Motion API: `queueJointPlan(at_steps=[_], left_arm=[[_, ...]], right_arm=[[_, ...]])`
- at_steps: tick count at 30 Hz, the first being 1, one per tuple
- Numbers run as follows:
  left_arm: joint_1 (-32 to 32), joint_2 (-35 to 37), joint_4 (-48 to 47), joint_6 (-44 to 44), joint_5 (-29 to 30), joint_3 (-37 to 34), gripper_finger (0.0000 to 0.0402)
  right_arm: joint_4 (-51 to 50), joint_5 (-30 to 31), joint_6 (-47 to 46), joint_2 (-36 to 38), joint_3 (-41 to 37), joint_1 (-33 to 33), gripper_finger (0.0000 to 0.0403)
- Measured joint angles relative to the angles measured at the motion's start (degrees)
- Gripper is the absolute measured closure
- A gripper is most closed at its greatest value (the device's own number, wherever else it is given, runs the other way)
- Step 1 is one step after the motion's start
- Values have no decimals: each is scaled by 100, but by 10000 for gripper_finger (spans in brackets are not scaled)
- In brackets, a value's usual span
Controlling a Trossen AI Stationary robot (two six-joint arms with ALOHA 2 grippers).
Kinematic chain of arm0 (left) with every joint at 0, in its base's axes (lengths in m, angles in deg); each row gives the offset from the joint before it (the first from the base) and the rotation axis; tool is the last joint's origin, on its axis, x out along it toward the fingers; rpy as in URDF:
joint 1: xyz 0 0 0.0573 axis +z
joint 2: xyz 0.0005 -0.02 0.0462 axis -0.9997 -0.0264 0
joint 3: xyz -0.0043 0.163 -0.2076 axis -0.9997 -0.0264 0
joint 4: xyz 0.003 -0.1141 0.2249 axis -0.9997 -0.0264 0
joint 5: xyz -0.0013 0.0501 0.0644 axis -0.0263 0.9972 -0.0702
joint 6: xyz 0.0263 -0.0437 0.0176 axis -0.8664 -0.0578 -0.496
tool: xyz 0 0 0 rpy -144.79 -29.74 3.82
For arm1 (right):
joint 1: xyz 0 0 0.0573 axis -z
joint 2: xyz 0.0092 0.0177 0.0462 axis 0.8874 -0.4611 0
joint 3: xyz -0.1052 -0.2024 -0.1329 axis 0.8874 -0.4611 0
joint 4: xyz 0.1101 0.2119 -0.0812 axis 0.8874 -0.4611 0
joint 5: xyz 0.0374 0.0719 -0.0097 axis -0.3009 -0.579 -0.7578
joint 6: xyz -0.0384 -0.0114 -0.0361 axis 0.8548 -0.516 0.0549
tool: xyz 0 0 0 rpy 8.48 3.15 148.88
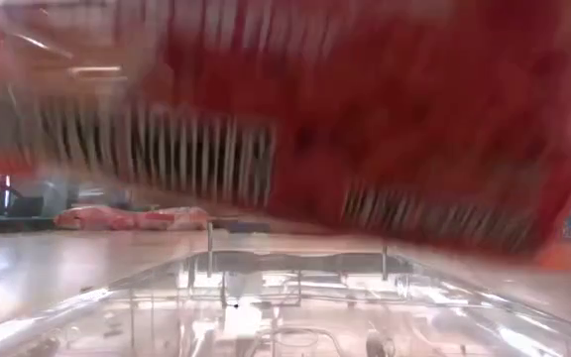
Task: Sort Maruchan noodles
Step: Put the orange noodle pack into the middle transparent bin
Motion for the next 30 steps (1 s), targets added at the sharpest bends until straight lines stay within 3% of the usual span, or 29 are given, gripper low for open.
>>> queueJointPlan(at_steps=[5,12,20,30], left_arm=[[63,-234,-153,2,-2,-2,397],[-61,-479,641,357,-133,-2,397],[-94,-481,369,772,-137,-2,395],[-79,-471,312,1257,-136,-2,333]], right_arm=[[-2,93,10,30,0,4,183],[63,151,41,50,0,39,183],[80,161,50,50,0,39,183],[102,280,108,50,0,46,183]])
